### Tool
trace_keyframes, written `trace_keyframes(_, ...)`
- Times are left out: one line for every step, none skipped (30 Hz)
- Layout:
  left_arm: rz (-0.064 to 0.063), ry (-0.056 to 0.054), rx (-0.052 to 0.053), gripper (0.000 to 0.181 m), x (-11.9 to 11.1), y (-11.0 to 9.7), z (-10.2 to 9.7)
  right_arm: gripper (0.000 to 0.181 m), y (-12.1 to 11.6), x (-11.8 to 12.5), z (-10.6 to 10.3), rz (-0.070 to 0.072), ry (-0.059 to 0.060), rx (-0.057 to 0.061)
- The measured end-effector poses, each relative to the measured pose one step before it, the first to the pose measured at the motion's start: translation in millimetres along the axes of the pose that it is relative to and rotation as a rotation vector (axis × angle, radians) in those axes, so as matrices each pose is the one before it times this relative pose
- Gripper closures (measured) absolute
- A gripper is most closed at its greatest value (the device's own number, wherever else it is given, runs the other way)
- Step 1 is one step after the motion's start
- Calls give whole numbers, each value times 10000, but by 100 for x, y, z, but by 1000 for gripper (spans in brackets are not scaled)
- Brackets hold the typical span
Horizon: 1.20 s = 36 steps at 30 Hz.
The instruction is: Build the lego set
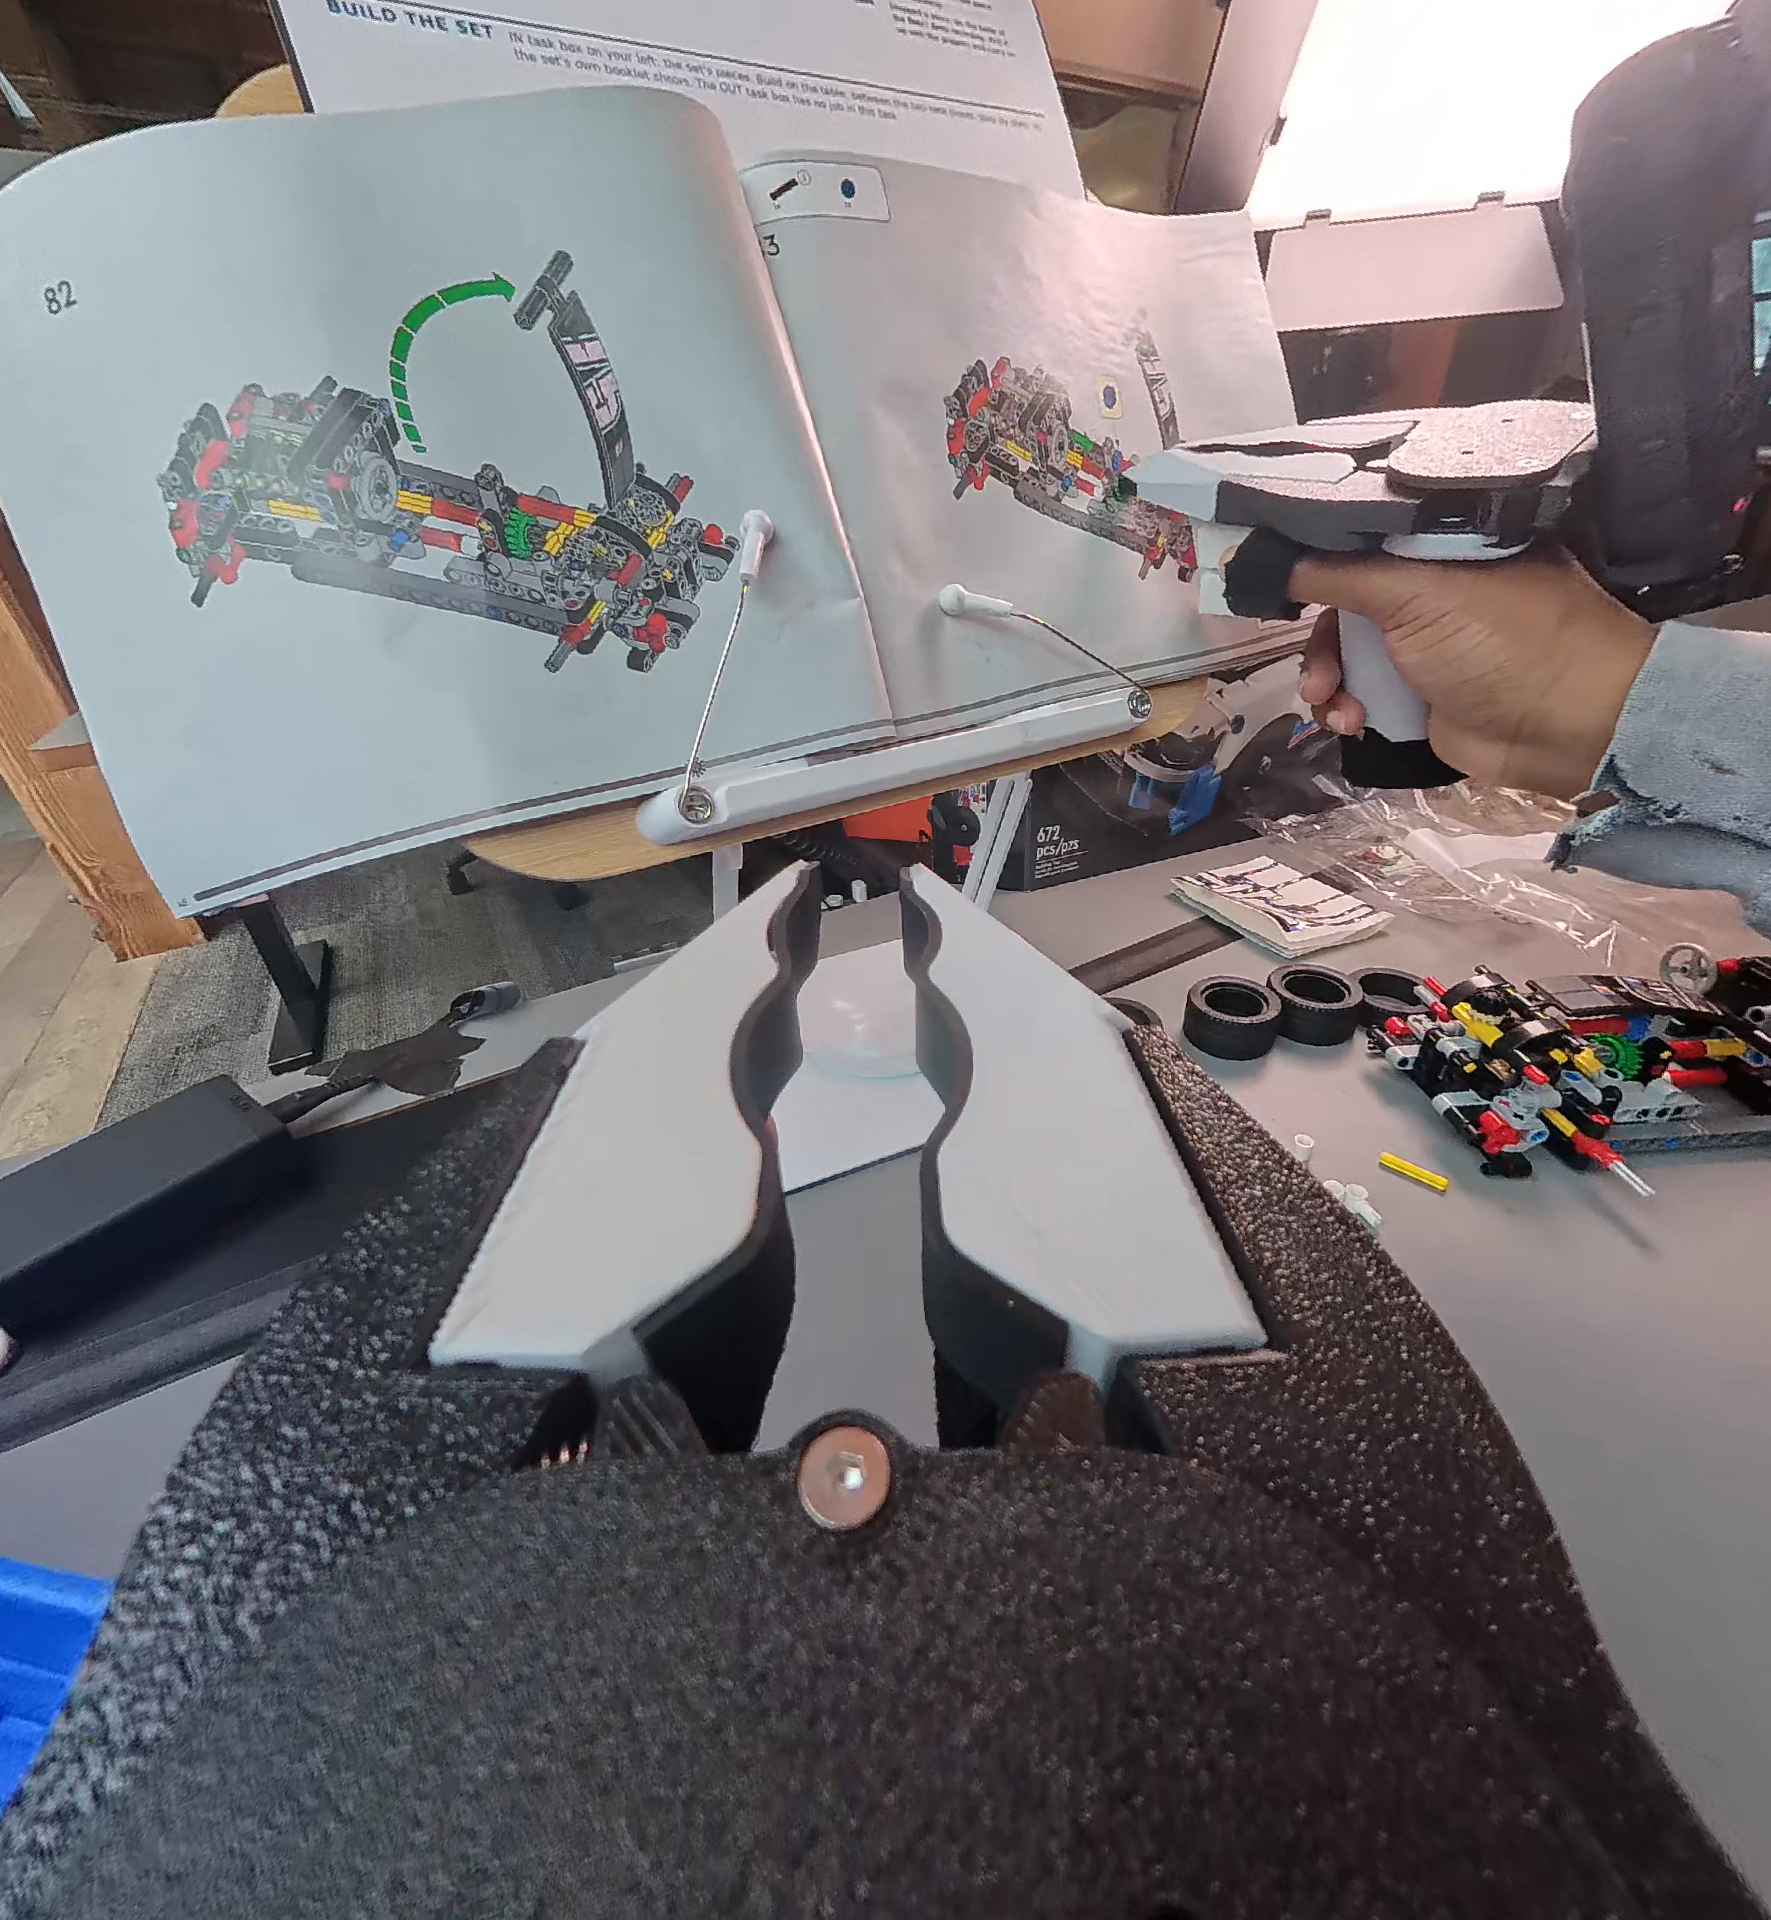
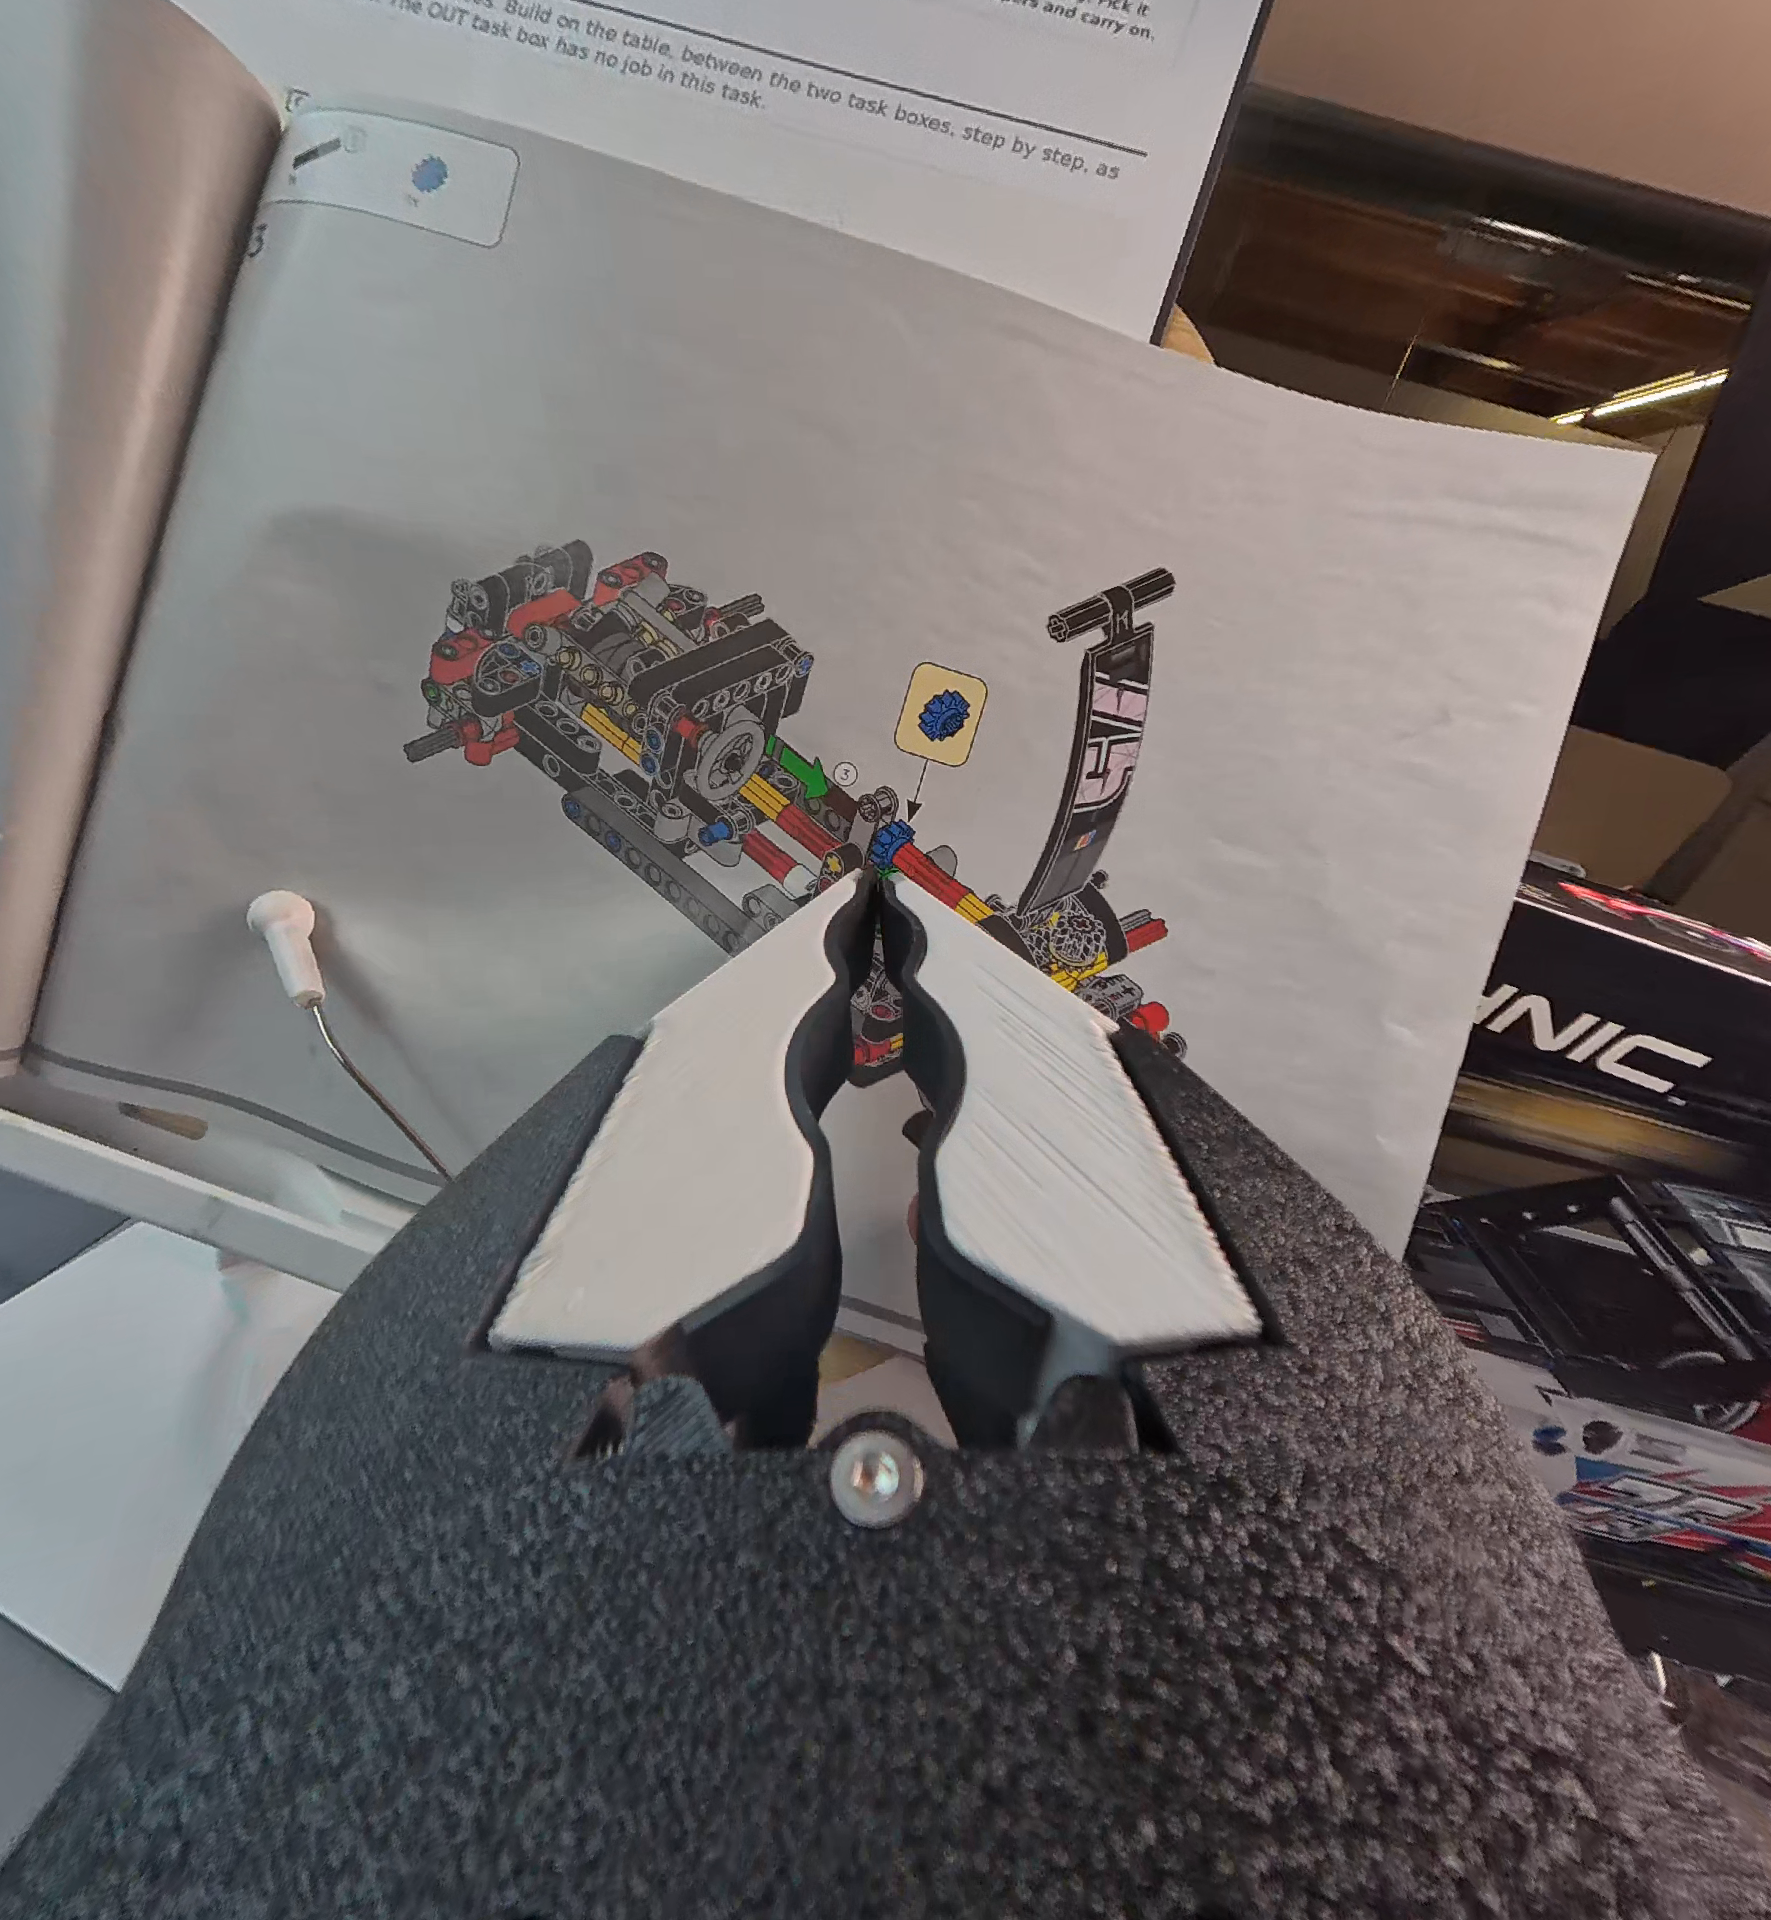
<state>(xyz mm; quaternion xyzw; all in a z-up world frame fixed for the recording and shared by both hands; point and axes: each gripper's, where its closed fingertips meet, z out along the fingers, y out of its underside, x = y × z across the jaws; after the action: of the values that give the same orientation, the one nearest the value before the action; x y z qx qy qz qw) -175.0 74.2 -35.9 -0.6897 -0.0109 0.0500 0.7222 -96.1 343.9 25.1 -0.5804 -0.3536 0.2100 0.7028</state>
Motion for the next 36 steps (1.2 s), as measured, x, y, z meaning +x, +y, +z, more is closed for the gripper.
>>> trace_keyframes(16, 11, 0, 167, 62, -24, -14, 181, -32, -122, -44, -62, -88, -45)
trace_keyframes(7, 6, 3, 167, 40, -38, -19, 181, -34, -177, -162, -59, -136, -40)
trace_keyframes(13, -1, 13, 167, 13, -72, -41, 180, -207, -159, -376, -123, -119, 76)
trace_keyframes(20, -12, 21, 167, -20, -93, -44, 180, -377, -211, -623, -142, -134, 199)
trace_keyframes(16, -15, 24, 167, -43, -107, -49, 180, -362, -251, -820, 3, -169, 183)
trace_keyframes(-2, -9, 22, 167, -50, -91, -49, 179, -286, -435, -1006, 164, -299, 138)
trace_keyframes(-25, 6, 13, 167, -20, -48, -25, 177, -204, -616, -1192, 220, -409, 108)
trace_keyframes(-33, 20, 3, 167, 8, -23, -13, 174, -14, -727, -1365, 218, -475, 6)
trace_keyframes(-17, 29, -2, 167, 62, -9, -11, 172, 233, -896, -1503, 149, -603, -118)
trace_keyframes(4, 38, -5, 167, 101, 6, 12, 169, 598, -978, -1565, 41, -688, -253)
trace_keyframes(9, 39, -9, 167, 121, 11, 18, 167, 1227, -936, -1561, -52, -727, -549)
trace_keyframes(-1, 45, 1, 167, 166, -25, 34, 162, 1865, -697, -1496, -91, -656, -854)
trace_keyframes(-14, 61, 10, 167, 216, -59, 41, 158, 2221, -425, -1435, -132, -553, -937)
trace_keyframes(-3, 75, 11, 167, 269, -71, 70, 156, 2360, -89, -1387, -141, -383, -932)
trace_keyframes(19, 72, 9, 167, 288, -90, 69, 154, 2365, 104, -1304, -179, -281, -886)
trace_keyframes(39, 79, 12, 167, 333, -97, 70, 149, 2395, 109, -1160, -181, -261, -891)
trace_keyframes(57, 92, 4, 167, 377, -80, 64, 143, 2346, -39, -984, -85, -311, -874)
trace_keyframes(66, 93, -8, 167, 383, -54, 68, 137, 2229, -260, -737, -23, -383, -836)
trace_keyframes(63, 92, -7, 167, 391, -69, 61, 134, 1886, -99, -436, -97, -174, -669)
trace_keyframes(57, 102, 3, 167, 416, -96, 61, 133, 1244, 147, -128, -154, 67, -351)
trace_keyframes(53, 107, 9, 167, 424, -127, 60, 133, 867, -91, 174, -82, -38, -264)
trace_keyframes(55, 106, 14, 167, 459, -150, 48, 131, 507, -315, 436, -33, -139, -206)
trace_keyframes(58, 100, 13, 167, 467, -152, 61, 130, 83, -228, 656, -105, -52, -85)
trace_keyframes(55, 105, 10, 167, 495, -153, 54, 130, -91, -277, 784, -167, -72, -106)
trace_keyframes(74, 124, 15, 167, 567, -180, 34, 131, -42, -242, 848, -237, -85, -230)
trace_keyframes(119, 139, 14, 167, 582, -207, 22, 140, 12, -126, 725, -350, -58, -281)
trace_keyframes(174, 143, 9, 167, 577, -231, -21, 159, -153, -179, 389, -315, -139, -125)
trace_keyframes(216, 127, 15, 167, 503, -280, -79, 158, -315, -260, -34, -127, -279, 40)
trace_keyframes(228, 89, 36, 167, 361, -332, -133, 158, -439, -241, -382, 40, -302, 167)
trace_keyframes(191, 46, 52, 168, 215, -344, -139, 159, -559, -276, -646, 69, -270, 251)
trace_keyframes(96, 23, 50, 168, 83, -320, -105, 159, -593, -320, -776, 2, -186, 221)
trace_keyframes(-23, 47, 48, 168, 81, -257, -51, 159, -389, -425, -789, -89, -147, -8)
trace_keyframes(-121, 103, 25, 168, 144, -141, 18, 160, 117, -525, -633, -247, -104, -341)
trace_keyframes(-159, 139, -20, 168, 246, -7, 71, 160, 6, -552, -488, -291, -21, -239)
trace_keyframes(-126, 148, -58, 168, 315, 86, 110, 160, -129, -775, -400, -183, -144, -169)
trace_keyframes(-42, 156, -82, 168, 393, 117, 123, 160, -232, -909, -312, -161, -176, -169)
